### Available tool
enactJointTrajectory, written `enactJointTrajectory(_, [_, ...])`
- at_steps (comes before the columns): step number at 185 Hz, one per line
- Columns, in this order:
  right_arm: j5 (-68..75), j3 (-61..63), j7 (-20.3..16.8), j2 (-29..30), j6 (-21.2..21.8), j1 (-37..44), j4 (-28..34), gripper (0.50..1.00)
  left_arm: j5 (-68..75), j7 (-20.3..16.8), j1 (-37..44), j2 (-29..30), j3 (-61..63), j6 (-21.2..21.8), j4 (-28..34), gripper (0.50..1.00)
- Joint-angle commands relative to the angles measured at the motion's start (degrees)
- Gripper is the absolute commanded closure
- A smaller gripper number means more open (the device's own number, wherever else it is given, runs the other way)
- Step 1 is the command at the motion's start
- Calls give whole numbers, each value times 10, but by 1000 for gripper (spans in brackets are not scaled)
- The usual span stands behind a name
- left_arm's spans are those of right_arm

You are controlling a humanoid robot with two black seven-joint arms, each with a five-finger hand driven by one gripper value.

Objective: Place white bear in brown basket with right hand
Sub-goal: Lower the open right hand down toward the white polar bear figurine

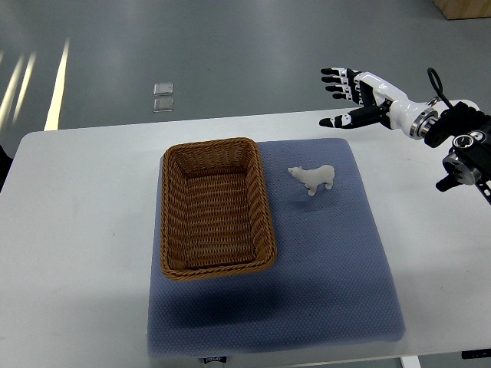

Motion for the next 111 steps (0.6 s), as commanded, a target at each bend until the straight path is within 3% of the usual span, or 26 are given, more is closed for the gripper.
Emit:
enactJointTrajectory(1, [-87, -41, 1, -14, 11, 17, 8, 574, 0, 0, 0, 0, 0, 0, 0, 500])
enactJointTrajectory(42, [-238, -104, 1, -12, 4, 34, 9, 574, 0, 0, 0, 0, 0, 0, 0, 500])
enactJointTrajectory(111, [-285, -178, -3, -3, -13, 60, 9, 576, 0, 0, 0, 0, 0, 0, 0, 500])
